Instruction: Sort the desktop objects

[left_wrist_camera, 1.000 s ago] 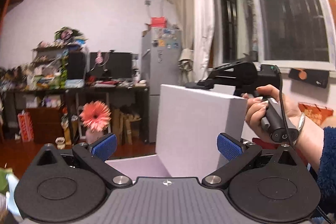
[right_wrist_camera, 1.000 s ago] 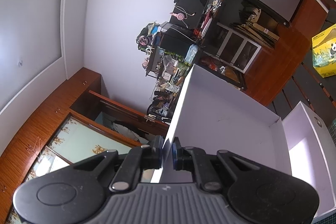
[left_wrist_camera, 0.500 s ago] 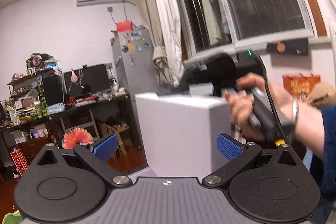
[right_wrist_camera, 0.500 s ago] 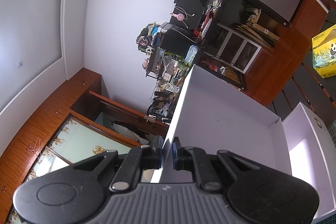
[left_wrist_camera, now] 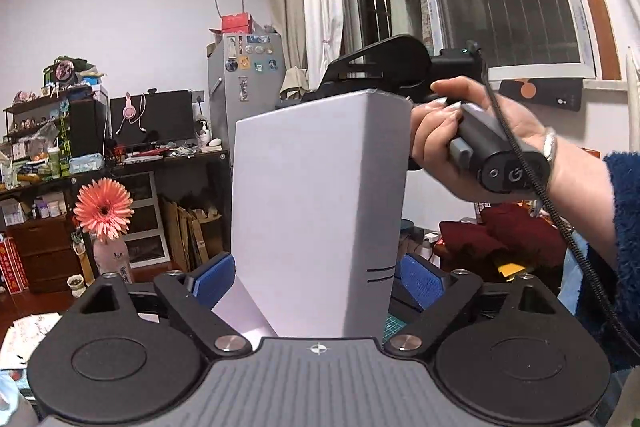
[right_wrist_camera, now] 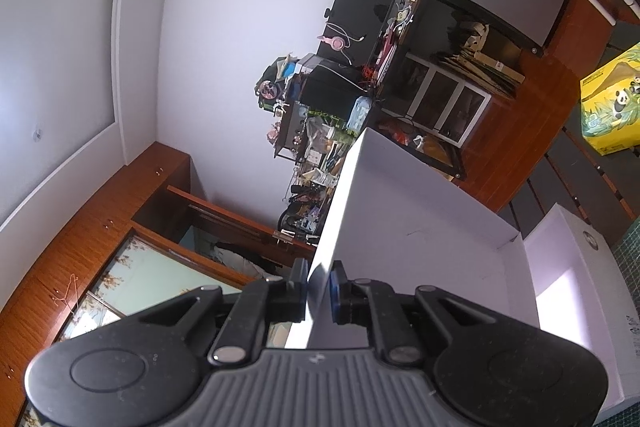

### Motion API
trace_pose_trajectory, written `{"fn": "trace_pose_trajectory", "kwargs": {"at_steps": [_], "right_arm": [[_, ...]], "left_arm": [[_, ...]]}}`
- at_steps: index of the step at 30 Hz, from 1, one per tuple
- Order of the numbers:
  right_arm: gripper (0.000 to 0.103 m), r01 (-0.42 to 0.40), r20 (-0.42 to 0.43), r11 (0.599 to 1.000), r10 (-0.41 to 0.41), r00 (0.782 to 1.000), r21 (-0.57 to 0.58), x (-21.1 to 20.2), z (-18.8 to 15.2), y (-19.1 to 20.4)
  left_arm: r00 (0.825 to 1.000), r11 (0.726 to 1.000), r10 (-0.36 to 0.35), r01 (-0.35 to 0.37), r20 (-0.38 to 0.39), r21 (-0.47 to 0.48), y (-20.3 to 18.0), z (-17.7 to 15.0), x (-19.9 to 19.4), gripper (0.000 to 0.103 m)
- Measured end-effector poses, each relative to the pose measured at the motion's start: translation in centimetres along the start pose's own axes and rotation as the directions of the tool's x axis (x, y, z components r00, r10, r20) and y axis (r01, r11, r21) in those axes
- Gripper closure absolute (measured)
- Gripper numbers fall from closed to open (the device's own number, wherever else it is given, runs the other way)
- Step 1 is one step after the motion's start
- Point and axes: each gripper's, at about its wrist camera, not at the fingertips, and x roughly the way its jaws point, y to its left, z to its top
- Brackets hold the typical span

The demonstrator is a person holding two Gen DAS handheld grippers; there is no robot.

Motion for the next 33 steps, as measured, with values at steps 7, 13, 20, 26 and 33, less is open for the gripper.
{"fn": "trace_pose_trajectory", "kwargs": {"at_steps": [7,13,20,26,33], "right_arm": [[0.091,0.013,0.031,1.0,-0.013,0.999,0.013,-1.5,0.4,-0.7],[0.09,0.025,0.053,0.999,-0.026,0.998,0.026,-2.7,0.8,-1.3],[0.088,0.036,0.077,0.998,-0.04,0.996,0.058,-4.1,1.3,-2.5],[0.086,0.048,0.081,0.996,-0.053,0.995,0.07,-4.5,1.6,-3.2],[0.082,0.106,0.089,0.994,-0.108,0.99,0.025,-4.9,2.1,-3.1]], "left_arm": [[1.0,1.0,-0.007,0.007,-0.012,-0.001,-1.1,-1.1,1.8,0.02],[1.0,1.0,-0.018,0.018,0.001,-0.007,-1.8,-1.7,2.7,0.026],[0.998,0.998,-0.055,0.055,-0.008,-0.006,-2.5,-2.5,3.5,0.042],[0.999,0.999,-0.041,0.041,-0.021,-0.009,-2.6,-3.1,3.9,0.049],[1.0,0.999,-0.009,0.009,-0.012,0.045,-3.5,-3.4,3.9,0.049]]}}
